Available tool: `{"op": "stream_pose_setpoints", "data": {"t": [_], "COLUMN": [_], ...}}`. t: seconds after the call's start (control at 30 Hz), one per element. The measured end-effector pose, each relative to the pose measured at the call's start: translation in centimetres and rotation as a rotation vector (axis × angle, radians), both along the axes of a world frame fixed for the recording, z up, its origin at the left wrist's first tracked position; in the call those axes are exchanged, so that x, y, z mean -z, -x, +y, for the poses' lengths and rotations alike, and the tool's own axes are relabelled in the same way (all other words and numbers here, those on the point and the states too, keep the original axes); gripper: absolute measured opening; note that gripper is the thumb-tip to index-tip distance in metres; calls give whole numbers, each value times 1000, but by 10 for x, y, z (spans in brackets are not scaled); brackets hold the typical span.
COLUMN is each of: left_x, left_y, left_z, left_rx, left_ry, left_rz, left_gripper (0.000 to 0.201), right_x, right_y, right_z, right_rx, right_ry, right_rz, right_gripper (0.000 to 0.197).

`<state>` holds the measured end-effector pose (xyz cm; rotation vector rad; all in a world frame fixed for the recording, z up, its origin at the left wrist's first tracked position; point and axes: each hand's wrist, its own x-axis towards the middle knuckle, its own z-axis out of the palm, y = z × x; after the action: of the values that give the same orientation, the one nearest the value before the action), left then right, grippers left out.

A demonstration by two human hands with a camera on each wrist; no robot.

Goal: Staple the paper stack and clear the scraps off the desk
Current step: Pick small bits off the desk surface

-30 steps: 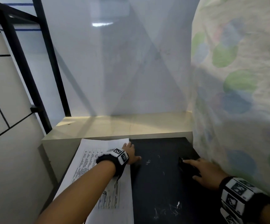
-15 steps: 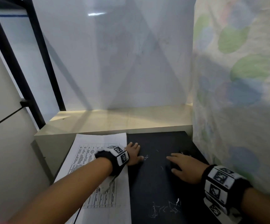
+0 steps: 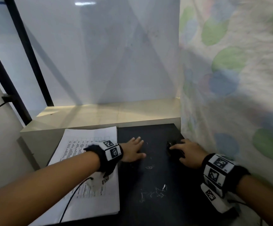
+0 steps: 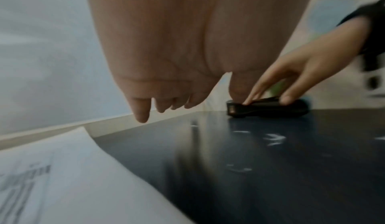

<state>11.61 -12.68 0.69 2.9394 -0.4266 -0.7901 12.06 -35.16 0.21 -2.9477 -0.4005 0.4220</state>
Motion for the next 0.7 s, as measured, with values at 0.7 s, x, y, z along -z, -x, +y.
{"op": "stream_pose_setpoints", "data": {"t": [0.7], "left_x": [28], "left_y": [18], "left_z": [-27], "left_rx": [299], "left_ry": [-110], "left_rz": [50], "left_gripper": [60], "right_x": [6], "right_y": [4], "right_z": [36], "right_rx": [-199], "right_ry": [-58], "right_rz": [61], "right_gripper": [54]}}
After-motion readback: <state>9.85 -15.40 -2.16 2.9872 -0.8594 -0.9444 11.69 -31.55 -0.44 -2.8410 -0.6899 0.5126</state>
